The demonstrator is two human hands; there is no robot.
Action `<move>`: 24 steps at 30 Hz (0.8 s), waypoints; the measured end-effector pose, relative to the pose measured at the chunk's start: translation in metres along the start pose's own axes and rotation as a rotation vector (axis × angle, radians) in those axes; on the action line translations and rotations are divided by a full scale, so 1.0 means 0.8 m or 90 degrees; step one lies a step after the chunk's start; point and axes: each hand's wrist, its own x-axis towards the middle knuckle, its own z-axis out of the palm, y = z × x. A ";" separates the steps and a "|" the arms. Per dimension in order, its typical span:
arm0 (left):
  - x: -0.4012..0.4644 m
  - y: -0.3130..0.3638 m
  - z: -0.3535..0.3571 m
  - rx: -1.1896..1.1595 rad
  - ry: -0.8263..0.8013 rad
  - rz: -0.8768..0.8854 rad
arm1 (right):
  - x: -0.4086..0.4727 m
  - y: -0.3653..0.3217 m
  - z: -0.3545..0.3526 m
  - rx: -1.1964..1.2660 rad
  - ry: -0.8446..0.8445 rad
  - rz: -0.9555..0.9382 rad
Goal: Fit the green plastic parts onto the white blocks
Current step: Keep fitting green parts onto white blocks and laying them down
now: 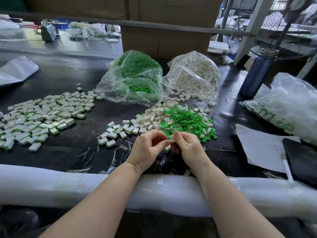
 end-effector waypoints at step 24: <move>0.002 -0.002 -0.003 0.060 0.028 -0.084 | -0.001 0.001 0.001 -0.055 -0.017 -0.028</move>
